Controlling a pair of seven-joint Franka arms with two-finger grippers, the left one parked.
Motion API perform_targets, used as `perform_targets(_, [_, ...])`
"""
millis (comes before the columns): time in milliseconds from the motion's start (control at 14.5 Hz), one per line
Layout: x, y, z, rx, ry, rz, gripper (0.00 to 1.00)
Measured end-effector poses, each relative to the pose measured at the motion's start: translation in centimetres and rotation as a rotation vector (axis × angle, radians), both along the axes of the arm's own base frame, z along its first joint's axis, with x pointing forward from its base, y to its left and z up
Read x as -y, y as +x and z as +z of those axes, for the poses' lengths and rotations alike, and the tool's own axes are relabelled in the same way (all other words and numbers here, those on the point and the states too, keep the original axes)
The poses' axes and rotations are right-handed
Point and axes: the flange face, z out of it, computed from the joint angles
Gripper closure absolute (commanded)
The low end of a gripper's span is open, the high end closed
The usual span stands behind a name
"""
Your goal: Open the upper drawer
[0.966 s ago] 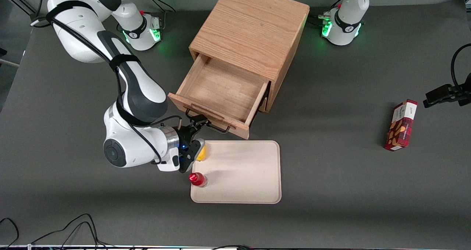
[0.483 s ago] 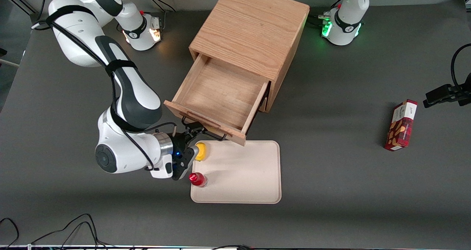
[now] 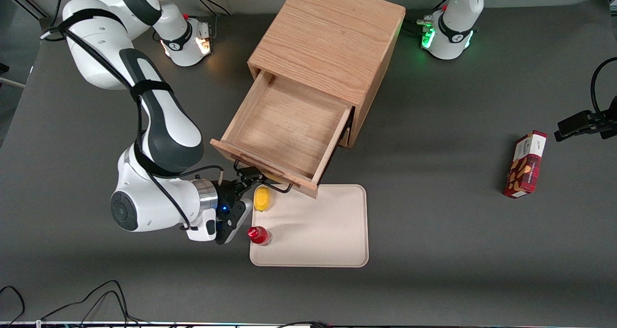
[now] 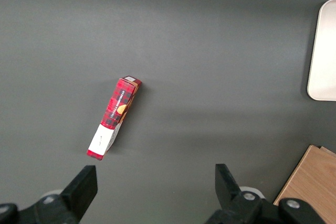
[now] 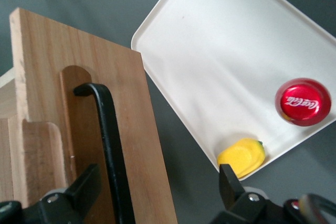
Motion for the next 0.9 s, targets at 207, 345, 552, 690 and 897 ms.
perform_targets(207, [0.8,0.3,4.8,0.082,-0.024,0.007,0.00])
perform_targets(345, [2.4,-1.2,11.4,0.163,-0.121,0.038,0.00])
perform_targets(552, [5.8,-4.1,19.0,0.217,-0.274,0.046,0.00])
perform_targets(690, [8.1,-5.1,22.6,0.264,-0.340,0.016,0.00])
perform_targets(897, [9.5,-9.1,27.9,0.263,-0.436,-0.082,0.00])
